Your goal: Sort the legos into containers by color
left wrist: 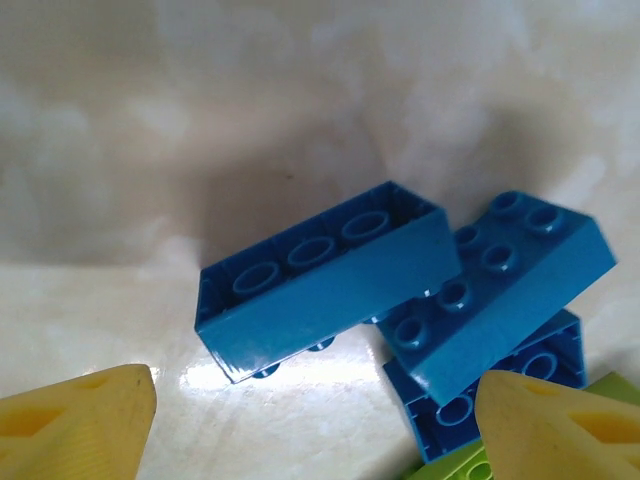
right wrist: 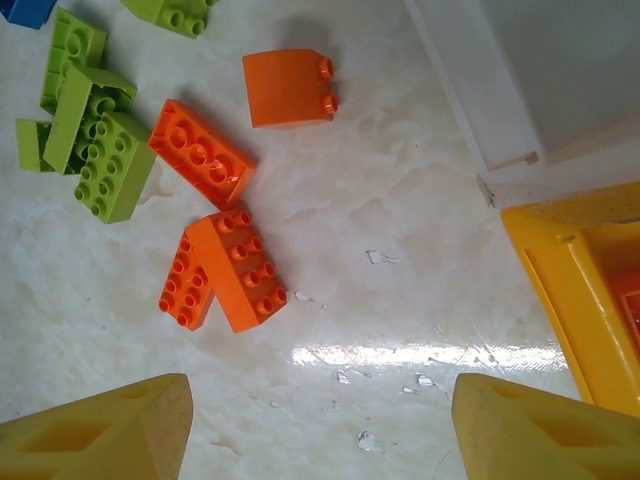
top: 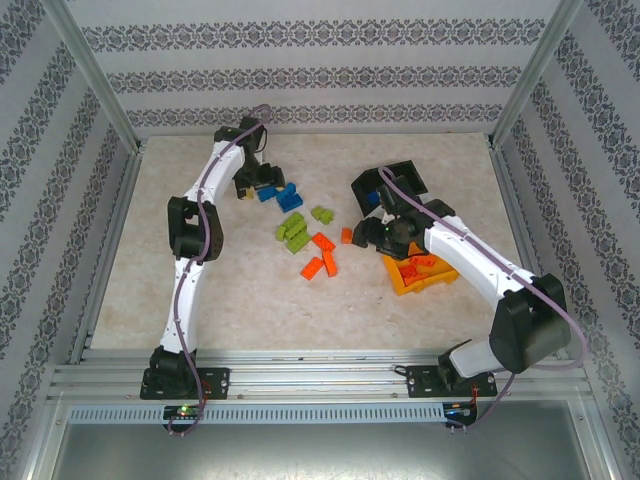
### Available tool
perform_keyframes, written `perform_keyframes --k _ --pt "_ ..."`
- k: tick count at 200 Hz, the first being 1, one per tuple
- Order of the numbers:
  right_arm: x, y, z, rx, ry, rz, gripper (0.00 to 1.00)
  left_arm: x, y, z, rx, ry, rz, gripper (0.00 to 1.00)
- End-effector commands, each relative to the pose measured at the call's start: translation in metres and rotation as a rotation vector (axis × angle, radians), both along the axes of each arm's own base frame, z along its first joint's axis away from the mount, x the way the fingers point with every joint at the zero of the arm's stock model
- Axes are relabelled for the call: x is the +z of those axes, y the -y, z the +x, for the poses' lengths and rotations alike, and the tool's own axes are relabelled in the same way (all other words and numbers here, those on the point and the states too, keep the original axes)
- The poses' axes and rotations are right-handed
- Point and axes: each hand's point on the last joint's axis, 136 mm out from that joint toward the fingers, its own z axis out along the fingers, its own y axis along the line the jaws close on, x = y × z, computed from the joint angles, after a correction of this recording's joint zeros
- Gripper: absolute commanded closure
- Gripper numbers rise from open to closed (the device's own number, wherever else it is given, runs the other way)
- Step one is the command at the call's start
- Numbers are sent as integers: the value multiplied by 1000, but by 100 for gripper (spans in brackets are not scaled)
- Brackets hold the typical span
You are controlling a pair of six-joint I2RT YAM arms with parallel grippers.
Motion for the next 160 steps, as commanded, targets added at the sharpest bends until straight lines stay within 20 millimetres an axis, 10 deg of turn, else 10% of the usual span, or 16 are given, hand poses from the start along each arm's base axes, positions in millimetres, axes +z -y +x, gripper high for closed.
perform_keyframes --k 1,160 --pt "5 0 3 26 0 -6 30 -4 -2 -4 42 -35 20 16" --pt "-3 4 8 72 -18 3 28 -37 4 16 329 -63 -57 16"
